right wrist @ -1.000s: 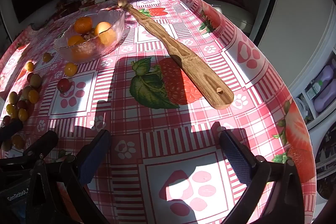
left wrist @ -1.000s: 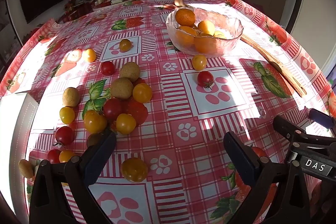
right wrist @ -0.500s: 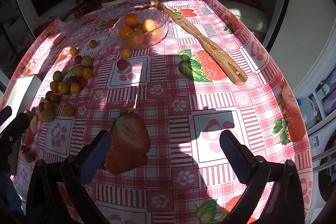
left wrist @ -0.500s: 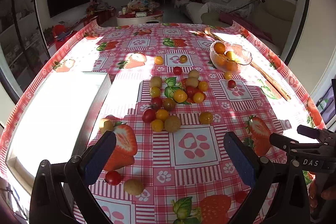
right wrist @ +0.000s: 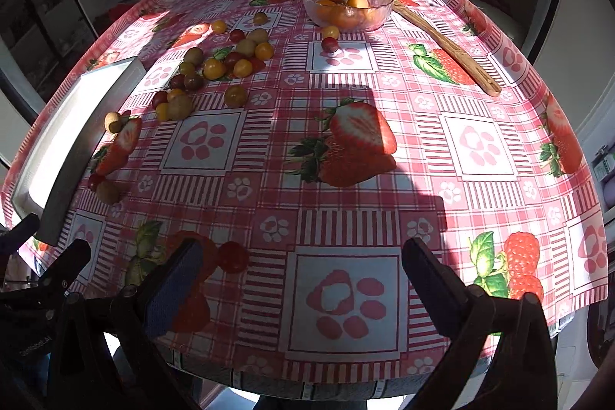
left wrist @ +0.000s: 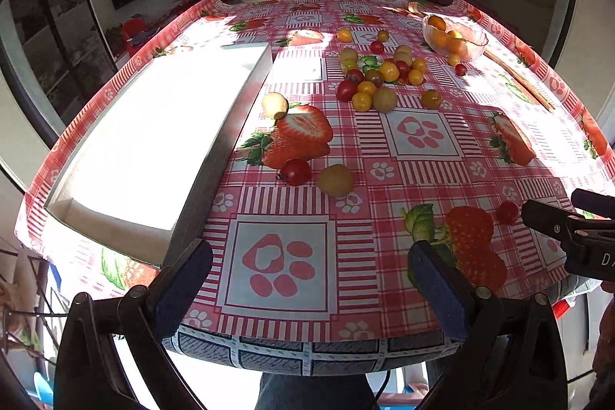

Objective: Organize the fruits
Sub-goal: 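Move both grippers toward the scattered fruit on the tablecloth, then grasp a small brown round fruit with the left gripper while the right grasps a red cherry tomato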

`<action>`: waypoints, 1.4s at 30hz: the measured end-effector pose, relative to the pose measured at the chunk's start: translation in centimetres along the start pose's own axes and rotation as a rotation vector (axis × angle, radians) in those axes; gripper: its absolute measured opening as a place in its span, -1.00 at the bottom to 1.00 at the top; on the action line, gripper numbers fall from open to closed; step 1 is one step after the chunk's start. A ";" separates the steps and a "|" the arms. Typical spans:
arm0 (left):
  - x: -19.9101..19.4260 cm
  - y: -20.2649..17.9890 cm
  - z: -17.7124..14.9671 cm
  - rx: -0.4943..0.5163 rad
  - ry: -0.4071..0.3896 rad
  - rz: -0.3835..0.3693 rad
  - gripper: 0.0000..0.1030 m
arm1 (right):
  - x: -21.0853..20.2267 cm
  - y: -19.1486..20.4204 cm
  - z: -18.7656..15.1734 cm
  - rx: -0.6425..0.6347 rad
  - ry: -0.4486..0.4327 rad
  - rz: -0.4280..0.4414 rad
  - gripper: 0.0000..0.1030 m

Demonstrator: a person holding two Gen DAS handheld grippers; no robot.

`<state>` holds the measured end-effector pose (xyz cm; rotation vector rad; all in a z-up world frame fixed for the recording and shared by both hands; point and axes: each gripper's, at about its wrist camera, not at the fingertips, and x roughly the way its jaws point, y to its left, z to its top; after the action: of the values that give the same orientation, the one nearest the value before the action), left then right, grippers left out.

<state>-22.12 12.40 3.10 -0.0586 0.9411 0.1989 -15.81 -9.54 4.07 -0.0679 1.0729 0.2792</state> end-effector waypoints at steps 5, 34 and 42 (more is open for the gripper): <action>-0.4 -0.2 0.3 0.006 -0.013 -0.001 1.00 | -0.4 0.3 -1.2 -0.017 0.007 -0.020 1.00; 3.0 -0.9 2.2 -0.017 0.032 -0.046 0.58 | 0.6 0.5 -1.6 -0.044 0.023 -0.006 1.00; 4.6 -1.8 2.2 0.010 0.058 -0.049 0.37 | 1.3 1.5 -2.0 -0.083 0.033 0.060 0.63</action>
<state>-17.42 11.61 0.57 -0.0782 0.9978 0.1478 -17.33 -8.28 2.14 -0.1150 1.0972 0.3776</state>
